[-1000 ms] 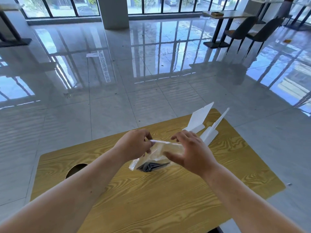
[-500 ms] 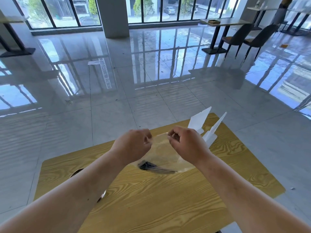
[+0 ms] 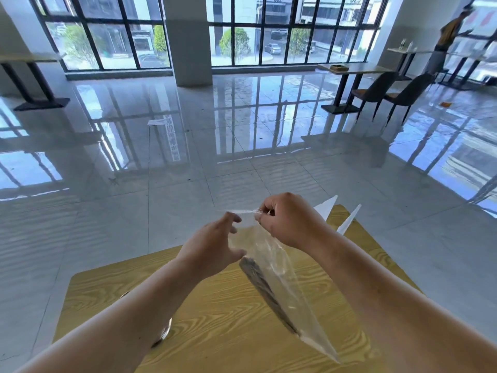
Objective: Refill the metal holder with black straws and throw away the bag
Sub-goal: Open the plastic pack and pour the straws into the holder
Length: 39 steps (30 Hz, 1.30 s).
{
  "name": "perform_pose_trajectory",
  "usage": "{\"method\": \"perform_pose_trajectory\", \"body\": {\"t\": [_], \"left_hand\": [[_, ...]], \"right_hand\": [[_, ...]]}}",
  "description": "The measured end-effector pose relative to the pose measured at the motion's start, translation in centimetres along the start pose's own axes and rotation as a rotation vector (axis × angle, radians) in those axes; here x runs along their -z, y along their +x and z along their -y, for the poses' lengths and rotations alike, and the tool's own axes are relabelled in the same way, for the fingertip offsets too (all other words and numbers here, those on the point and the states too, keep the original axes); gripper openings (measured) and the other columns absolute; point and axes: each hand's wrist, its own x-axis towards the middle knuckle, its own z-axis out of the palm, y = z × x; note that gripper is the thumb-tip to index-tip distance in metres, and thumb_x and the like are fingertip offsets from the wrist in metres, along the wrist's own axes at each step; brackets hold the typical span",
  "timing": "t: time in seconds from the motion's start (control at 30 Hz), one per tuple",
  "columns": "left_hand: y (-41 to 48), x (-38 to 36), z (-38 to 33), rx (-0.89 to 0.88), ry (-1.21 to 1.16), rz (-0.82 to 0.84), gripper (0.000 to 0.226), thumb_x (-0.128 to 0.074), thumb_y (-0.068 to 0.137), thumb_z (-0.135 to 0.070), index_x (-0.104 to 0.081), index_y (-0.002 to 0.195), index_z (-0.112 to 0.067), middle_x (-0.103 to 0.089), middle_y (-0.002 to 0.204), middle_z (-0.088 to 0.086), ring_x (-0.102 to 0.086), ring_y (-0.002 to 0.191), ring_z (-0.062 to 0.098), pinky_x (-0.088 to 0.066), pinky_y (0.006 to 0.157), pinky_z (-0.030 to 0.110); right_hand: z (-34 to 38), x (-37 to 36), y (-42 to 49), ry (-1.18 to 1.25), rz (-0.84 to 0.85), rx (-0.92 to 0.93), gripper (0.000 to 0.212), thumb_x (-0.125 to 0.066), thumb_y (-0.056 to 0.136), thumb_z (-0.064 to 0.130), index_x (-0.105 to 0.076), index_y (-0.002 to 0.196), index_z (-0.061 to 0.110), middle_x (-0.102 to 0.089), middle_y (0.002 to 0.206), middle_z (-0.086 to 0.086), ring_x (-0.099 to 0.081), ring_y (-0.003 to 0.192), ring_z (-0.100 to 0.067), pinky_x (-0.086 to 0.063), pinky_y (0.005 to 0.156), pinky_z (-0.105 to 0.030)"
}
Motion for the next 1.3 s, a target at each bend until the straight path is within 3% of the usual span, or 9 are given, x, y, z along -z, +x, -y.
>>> {"method": "perform_pose_trajectory", "body": {"t": [0.17, 0.47, 0.63, 0.73, 0.83, 0.93, 1.03, 1.13, 1.3], "left_hand": [[-0.2, 2.0, -0.7, -0.035, 0.067, 0.142, 0.01, -0.078, 0.086, -0.03, -0.08, 0.095, -0.033, -0.075, 0.085, -0.014, -0.067, 0.078, 0.004, -0.048, 0.071, 0.022], [-2.8, 8.1, -0.6, -0.106, 0.253, 0.179, 0.027, -0.078, 0.082, -0.058, -0.078, 0.096, -0.035, -0.073, 0.089, -0.017, -0.063, 0.081, 0.004, -0.049, 0.066, 0.023], [-3.8, 9.4, 0.8, -0.201, 0.327, -0.251, 0.043, -0.074, 0.074, -0.071, -0.079, 0.104, -0.04, -0.063, 0.122, -0.013, -0.05, 0.124, 0.014, -0.048, 0.103, 0.043], [-3.9, 10.1, 1.6, -0.191, 0.331, -0.381, 0.041, -0.08, 0.068, -0.068, -0.081, 0.101, -0.043, -0.045, 0.161, 0.002, -0.019, 0.158, 0.03, -0.022, 0.124, 0.066], [-3.1, 11.0, 2.5, -0.171, 0.316, -0.321, 0.038, -0.077, 0.068, -0.074, -0.079, 0.097, -0.05, -0.017, 0.174, -0.002, 0.013, 0.162, 0.027, 0.005, 0.126, 0.067], [-2.2, 12.1, 2.6, -0.127, 0.237, -0.162, 0.023, -0.082, 0.073, -0.064, -0.08, 0.088, -0.047, -0.032, 0.163, -0.017, -0.011, 0.161, 0.022, -0.008, 0.129, 0.057], [-1.5, 12.6, 2.0, -0.095, 0.138, -0.152, 0.014, -0.084, 0.081, -0.051, -0.08, 0.083, -0.038, -0.074, 0.111, -0.014, -0.066, 0.113, 0.015, -0.048, 0.092, 0.032], [-1.7, 13.5, 2.0, -0.038, 0.093, -0.24, 0.015, -0.083, 0.081, -0.049, -0.077, 0.076, -0.036, -0.064, 0.075, -0.02, -0.067, 0.078, 0.007, -0.049, 0.069, 0.028], [-3.2, 16.2, 3.2, 0.045, -0.083, -0.22, 0.026, -0.088, 0.079, -0.045, -0.068, 0.062, -0.041, -0.062, 0.053, -0.021, -0.058, 0.052, -0.007, -0.04, 0.058, 0.023]], "right_hand": [[0.6, 0.9, 0.8, -0.096, -0.015, -0.03, 0.019, -0.068, 0.093, 0.03, -0.077, 0.083, 0.017, -0.073, 0.073, 0.0, -0.067, 0.076, -0.025, -0.057, 0.067, -0.036], [2.7, 1.1, 1.6, -0.163, -0.086, -0.026, 0.019, -0.063, 0.098, 0.028, -0.075, 0.088, 0.016, -0.075, 0.083, -0.006, -0.067, 0.085, -0.032, -0.055, 0.072, -0.037], [7.1, 1.4, 2.3, -0.149, -0.056, 0.115, 0.019, -0.067, 0.096, 0.032, -0.078, 0.09, 0.018, -0.078, 0.087, -0.005, -0.07, 0.086, -0.03, -0.058, 0.075, -0.039], [9.5, 1.7, 2.7, -0.16, -0.056, 0.193, 0.018, -0.068, 0.097, 0.034, -0.08, 0.094, 0.021, -0.079, 0.091, -0.003, -0.071, 0.089, -0.027, -0.059, 0.077, -0.039], [11.2, 1.9, 3.2, -0.174, -0.052, 0.241, 0.017, -0.069, 0.097, 0.036, -0.08, 0.094, 0.023, -0.08, 0.095, -0.001, -0.072, 0.092, -0.026, -0.06, 0.081, -0.04], [12.3, 1.9, 3.5, -0.178, -0.074, 0.274, 0.016, -0.07, 0.096, 0.038, -0.08, 0.093, 0.025, -0.08, 0.094, 0.0, -0.072, 0.092, -0.026, -0.06, 0.081, -0.04], [12.2, 1.9, 4.0, -0.15, -0.112, 0.292, 0.02, -0.073, 0.095, 0.043, -0.078, 0.092, 0.025, -0.074, 0.082, 0.006, -0.07, 0.082, -0.02, -0.056, 0.072, -0.035], [11.0, 1.7, 3.7, -0.061, -0.164, 0.283, 0.04, -0.067, 0.092, 0.066, -0.073, 0.1, 0.028, -0.058, 0.072, 0.015, -0.055, 0.067, -0.004, -0.04, 0.061, -0.029], [4.9, 0.5, -0.3, 0.197, -0.334, 0.132, 0.062, -0.052, 0.086, 0.084, -0.057, 0.128, 0.038, -0.063, 0.114, 0.012, -0.063, 0.107, -0.009, -0.05, 0.086, -0.035]]}}
